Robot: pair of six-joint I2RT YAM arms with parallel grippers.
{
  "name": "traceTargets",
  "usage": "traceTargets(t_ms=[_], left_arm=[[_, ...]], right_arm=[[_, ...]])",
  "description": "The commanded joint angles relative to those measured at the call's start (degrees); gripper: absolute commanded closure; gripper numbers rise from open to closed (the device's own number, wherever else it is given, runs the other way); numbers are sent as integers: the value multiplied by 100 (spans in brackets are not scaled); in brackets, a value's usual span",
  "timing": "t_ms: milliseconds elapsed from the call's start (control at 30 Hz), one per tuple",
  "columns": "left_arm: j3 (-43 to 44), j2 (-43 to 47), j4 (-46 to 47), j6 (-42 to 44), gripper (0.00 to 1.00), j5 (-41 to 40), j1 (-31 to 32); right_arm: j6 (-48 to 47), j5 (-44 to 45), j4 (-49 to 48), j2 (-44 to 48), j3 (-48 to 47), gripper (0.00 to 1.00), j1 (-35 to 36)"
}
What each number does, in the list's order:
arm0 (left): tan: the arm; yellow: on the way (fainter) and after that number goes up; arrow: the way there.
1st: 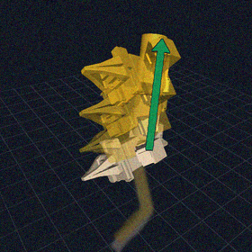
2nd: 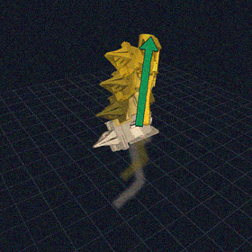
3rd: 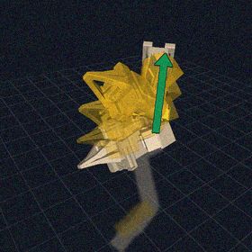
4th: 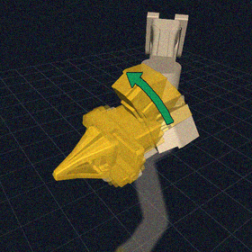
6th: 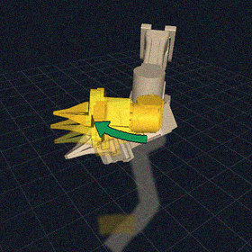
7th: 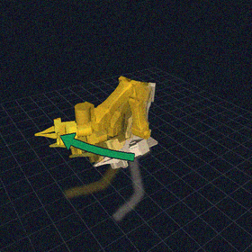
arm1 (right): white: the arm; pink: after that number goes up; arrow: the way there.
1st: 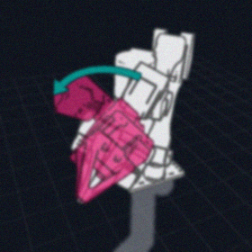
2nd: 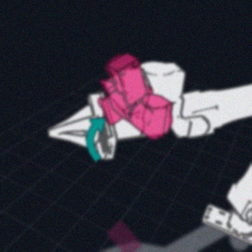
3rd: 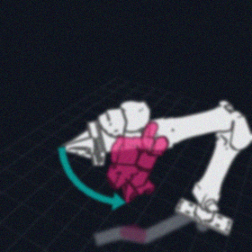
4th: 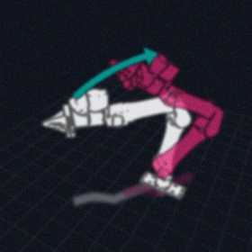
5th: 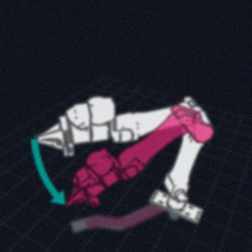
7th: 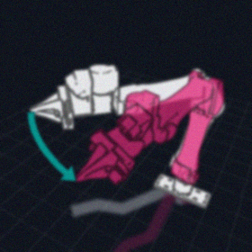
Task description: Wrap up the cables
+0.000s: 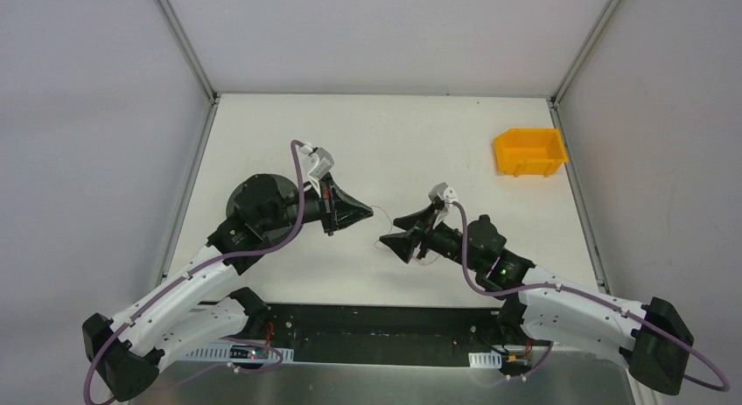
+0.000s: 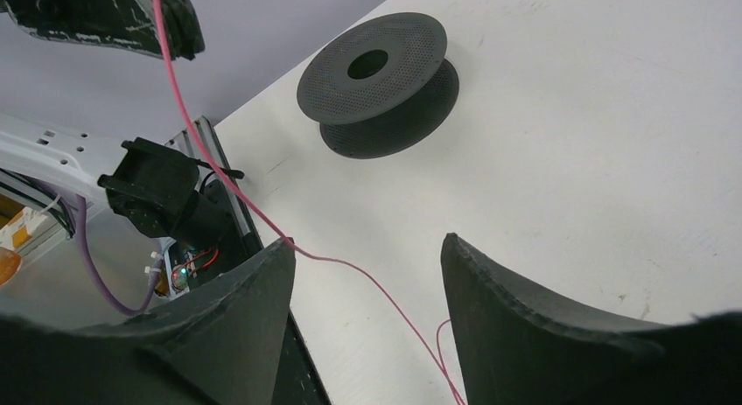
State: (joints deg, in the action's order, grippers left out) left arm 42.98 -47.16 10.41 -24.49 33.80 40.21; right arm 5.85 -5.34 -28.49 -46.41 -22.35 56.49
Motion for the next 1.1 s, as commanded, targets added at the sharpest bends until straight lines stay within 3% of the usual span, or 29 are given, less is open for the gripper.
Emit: traceTargets(t_ms=[0,200,367,533,833,967,1067], left_arm=[[-103,161,462,-242,100,-164,58],[-124,281,246,-221,100,-361,49],[-237,328,-169,-6,100,-567,49],[-676,340,21,196,100,-585,47],[-757,528,-377,125,100,-769,45],[-650,615,-619,196,79,-648,49],[-537,837,-1092,293,53,-774,49]], right_arm=[[-79,-41,-667,-160,-379,39,1],[24,363,-674,-14,-201,99,-4],[69,260,134,645,-296,100,-227],[81,-51,910,354,-1000,100,-325],[62,-580,1953,324,-1324,100,-386],[-197,-756,2958,393,-1588,100,-492],[-298,-1013,3556,324,-1962,100,-576]])
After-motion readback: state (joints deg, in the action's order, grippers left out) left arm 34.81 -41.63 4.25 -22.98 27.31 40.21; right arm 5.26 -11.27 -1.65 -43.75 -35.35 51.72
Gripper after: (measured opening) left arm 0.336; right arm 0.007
